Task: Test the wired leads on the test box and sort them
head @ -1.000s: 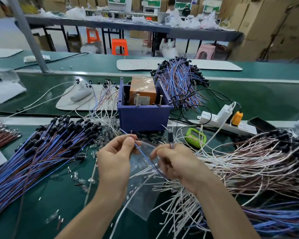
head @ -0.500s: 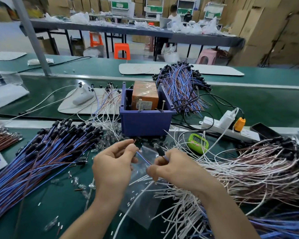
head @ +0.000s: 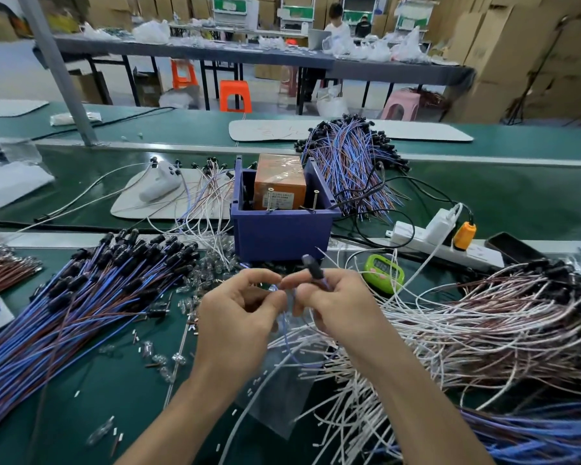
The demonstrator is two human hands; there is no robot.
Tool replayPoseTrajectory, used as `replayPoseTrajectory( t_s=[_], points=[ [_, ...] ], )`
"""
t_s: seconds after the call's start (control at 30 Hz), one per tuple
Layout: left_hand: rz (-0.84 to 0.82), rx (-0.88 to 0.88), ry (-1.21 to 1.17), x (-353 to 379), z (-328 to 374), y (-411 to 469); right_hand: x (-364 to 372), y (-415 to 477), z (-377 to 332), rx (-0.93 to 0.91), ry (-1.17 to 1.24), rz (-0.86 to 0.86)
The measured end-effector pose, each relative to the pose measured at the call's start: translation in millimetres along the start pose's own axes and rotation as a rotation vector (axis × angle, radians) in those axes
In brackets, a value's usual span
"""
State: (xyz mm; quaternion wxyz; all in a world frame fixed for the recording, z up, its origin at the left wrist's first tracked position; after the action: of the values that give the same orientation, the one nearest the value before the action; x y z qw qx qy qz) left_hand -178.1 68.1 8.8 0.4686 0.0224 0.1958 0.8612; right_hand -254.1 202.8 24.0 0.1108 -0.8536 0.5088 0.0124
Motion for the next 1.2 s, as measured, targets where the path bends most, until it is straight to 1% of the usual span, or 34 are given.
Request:
replayPoseTrajectory(
  t_s=[0.07, 0.13, 0.17, 0.23, 0.3, 0.33, 0.4, 0.43, 0.47, 0.5, 0.57, 0.63, 0.73, 0.83, 0.9, 1.0, 1.07, 1.2],
  points=[
    [0.034, -0.042, -0.106, 0, -3, 1, 4, -2, -1, -0.036, -0.082, -0.092],
    [0.036, -0.073, -0.185, 1, -6, 2, 8, -3, -2, -0.059, -0.112, -0.151],
    [0.027, -0.082, -0.211, 2, -6, 1, 10, -4, -1, -0.068, -0.101, -0.154],
    [0.019, -0.077, -0.222, 2, -7, 1, 13, -3, 1, -0.07, -0.089, -0.106],
    [0.024, -0.022, -0.112, 2, -5, -1, 14, -2, 5, -0.064, -0.137, -0.062],
    [0.032, 0.043, 0.007, 2, -4, -2, 15, 0, 6, -0.059, -0.17, -0.041],
    [0.069, 0.266, 0.282, 1, 2, -6, 14, 4, 6, -0.036, -0.186, 0.057],
    [0.101, 0.382, 0.368, 1, 5, -8, 12, 6, 7, -0.027, -0.148, 0.115],
    [0.138, 0.452, 0.403, -1, 7, -10, 10, 8, 7, -0.022, -0.079, 0.16],
    [0.179, 0.461, 0.405, -3, 6, -9, 7, 9, 6, -0.019, -0.005, 0.182],
    [0.255, 0.361, 0.386, -11, 1, -2, -1, 9, 4, -0.024, 0.094, 0.185],
    [0.266, 0.172, 0.294, -17, -8, 7, -6, 8, 4, -0.023, 0.134, 0.154],
    [0.282, -0.134, -0.029, -16, -18, 19, -7, 7, 10, -0.002, 0.215, 0.092],
    [0.296, -0.327, -0.313, -13, -23, 24, -9, 7, 16, 0.028, 0.255, 0.064],
    [0.29, -0.382, -0.43, -13, -24, 24, -8, 6, 17, 0.016, 0.234, 0.033],
    [0.284, -0.372, -0.507, -15, -22, 26, -9, 7, 18, 0.005, 0.232, 0.04],
    [0.253, -0.334, -0.504, -17, -20, 27, -9, 7, 17, -0.011, 0.218, 0.041],
    [0.176, -0.26, -0.448, -21, -18, 29, -9, 6, 16, -0.064, 0.172, -0.008]
  ],
)
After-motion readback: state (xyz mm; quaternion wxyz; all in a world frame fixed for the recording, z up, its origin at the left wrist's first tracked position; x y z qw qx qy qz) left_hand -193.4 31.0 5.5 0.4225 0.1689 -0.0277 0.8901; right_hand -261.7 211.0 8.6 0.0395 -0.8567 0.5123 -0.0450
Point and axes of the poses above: each hand's wrist, its own y-axis towards the middle knuckle, its own x-axis out of the palm, z = x × y, the point moved 2 cm from there along y, towards the middle knuckle, and after that the axes turned 7 degrees about x, right-handed, at the moved point
